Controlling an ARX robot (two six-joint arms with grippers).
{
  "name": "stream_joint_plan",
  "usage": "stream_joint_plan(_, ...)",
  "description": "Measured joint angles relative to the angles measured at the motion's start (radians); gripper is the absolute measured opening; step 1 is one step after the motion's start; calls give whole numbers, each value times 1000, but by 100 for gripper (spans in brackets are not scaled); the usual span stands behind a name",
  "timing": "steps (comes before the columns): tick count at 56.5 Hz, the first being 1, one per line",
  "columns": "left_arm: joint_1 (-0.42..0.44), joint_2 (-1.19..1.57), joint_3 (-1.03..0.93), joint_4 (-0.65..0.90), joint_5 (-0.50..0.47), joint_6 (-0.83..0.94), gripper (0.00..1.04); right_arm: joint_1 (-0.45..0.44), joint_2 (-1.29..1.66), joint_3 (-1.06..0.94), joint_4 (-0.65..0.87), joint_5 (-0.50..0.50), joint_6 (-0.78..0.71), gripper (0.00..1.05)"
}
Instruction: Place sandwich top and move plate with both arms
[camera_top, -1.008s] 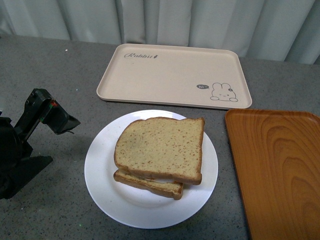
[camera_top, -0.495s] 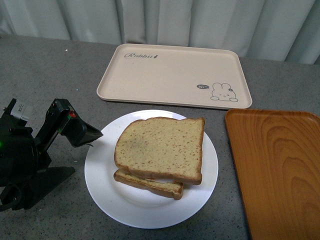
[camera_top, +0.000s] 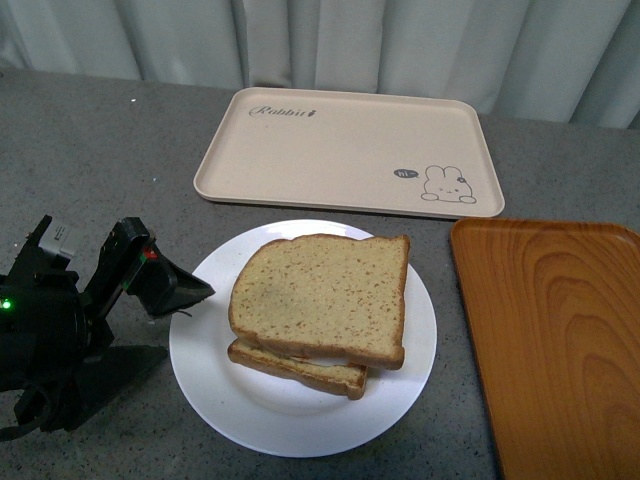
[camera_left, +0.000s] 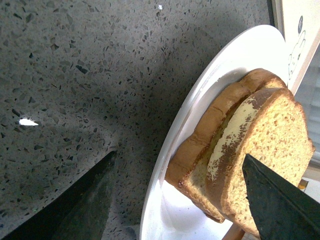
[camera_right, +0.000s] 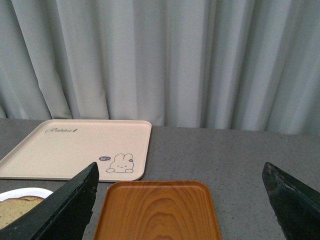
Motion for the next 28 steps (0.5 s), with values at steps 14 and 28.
stream_joint_plan(14,-2,0,-1,10,17,-38,75,0,0,0,0,0,0,96)
stream_joint_plan(28,-2,8,-5,22,32,-52,39,0,0,0,0,0,0,96)
